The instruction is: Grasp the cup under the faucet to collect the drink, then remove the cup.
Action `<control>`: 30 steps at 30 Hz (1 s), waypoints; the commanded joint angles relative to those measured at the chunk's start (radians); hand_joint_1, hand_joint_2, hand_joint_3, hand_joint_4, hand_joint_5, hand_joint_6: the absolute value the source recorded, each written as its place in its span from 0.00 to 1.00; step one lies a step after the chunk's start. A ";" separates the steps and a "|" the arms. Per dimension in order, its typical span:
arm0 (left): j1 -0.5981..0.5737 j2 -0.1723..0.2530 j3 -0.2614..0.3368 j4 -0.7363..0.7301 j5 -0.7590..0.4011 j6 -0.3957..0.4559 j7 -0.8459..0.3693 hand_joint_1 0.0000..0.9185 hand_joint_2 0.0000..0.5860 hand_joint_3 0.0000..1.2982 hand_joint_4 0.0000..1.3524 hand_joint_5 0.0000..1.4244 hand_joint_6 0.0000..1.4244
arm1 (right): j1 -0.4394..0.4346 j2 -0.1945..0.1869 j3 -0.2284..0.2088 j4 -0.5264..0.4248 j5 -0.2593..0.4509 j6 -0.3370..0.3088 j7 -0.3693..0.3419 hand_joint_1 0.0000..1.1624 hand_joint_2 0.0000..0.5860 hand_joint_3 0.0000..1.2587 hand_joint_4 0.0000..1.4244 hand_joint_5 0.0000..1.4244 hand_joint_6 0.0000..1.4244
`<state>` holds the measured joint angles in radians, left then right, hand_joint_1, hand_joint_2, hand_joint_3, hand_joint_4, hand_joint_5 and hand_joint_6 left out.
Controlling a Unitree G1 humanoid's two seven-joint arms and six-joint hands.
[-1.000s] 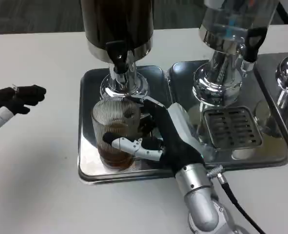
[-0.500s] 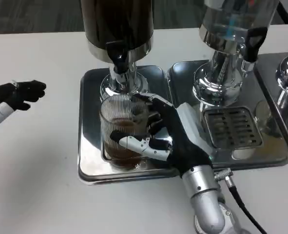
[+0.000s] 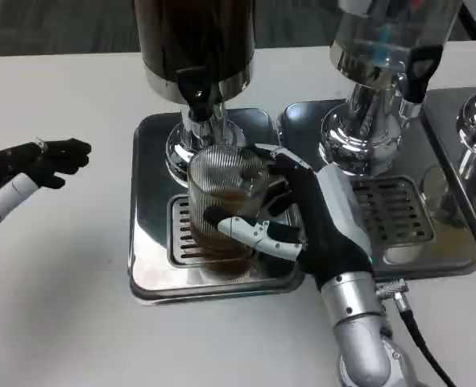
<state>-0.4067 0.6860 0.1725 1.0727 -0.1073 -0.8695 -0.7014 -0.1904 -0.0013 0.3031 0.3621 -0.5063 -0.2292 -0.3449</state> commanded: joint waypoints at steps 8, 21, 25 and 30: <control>-0.027 -0.029 -0.033 -0.001 0.015 -0.021 -0.027 0.00 0.21 0.23 0.19 0.17 0.22 | 0.026 -0.012 -0.027 -0.073 0.003 0.006 -0.016 0.60 0.41 0.42 0.47 0.51 0.51; -0.027 -0.036 -0.055 -0.001 0.020 -0.046 -0.029 0.00 0.21 0.23 0.18 0.16 0.22 | 0.085 -0.031 -0.049 -0.163 -0.009 0.031 -0.004 0.60 0.40 0.43 0.47 0.53 0.51; -0.017 -0.037 -0.060 -0.012 0.018 -0.062 -0.030 0.00 0.21 0.23 0.17 0.16 0.22 | 0.099 -0.046 -0.051 -0.194 -0.012 0.042 0.008 0.61 0.40 0.44 0.47 0.53 0.52; -0.002 -0.032 -0.070 -0.034 0.021 -0.099 -0.028 0.00 0.21 0.22 0.17 0.16 0.21 | 0.121 -0.065 -0.050 -0.248 -0.029 0.059 0.020 0.61 0.40 0.44 0.48 0.53 0.53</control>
<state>-0.4268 0.6559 0.1090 1.0615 -0.1018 -0.9351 -0.7158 -0.0782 -0.0577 0.2567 0.1790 -0.5248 -0.1654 -0.3227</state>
